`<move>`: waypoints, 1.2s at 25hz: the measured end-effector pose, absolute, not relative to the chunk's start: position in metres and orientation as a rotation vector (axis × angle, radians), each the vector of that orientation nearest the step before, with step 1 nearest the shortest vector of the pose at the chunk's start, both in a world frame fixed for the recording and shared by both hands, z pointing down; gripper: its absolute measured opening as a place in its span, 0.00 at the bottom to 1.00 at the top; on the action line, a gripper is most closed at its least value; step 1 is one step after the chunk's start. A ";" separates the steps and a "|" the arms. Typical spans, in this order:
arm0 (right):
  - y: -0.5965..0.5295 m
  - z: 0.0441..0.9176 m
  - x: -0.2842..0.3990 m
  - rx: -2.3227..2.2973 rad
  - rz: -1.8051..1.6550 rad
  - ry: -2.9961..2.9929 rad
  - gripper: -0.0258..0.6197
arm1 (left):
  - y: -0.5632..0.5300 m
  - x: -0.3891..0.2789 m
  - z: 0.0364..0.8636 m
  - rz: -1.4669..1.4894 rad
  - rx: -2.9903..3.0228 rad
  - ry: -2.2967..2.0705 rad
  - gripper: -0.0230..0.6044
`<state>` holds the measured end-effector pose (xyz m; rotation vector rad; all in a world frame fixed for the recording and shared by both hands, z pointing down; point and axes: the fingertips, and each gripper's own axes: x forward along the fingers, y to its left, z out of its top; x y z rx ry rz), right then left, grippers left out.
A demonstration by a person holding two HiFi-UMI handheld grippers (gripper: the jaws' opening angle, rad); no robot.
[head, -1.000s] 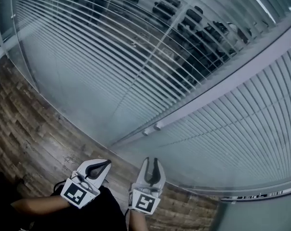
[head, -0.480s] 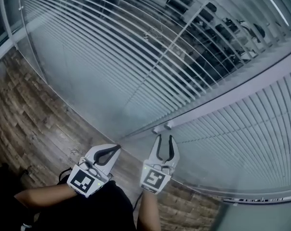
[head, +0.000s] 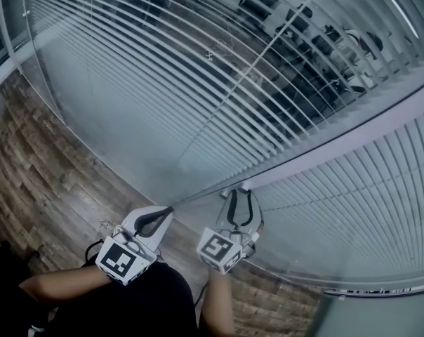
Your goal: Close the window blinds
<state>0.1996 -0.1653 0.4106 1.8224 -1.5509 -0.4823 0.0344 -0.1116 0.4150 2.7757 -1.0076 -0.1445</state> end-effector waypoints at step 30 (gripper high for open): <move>-0.160 0.398 0.184 1.737 -0.474 -1.719 0.28 | -0.101 0.016 0.430 -0.129 2.725 -1.047 0.04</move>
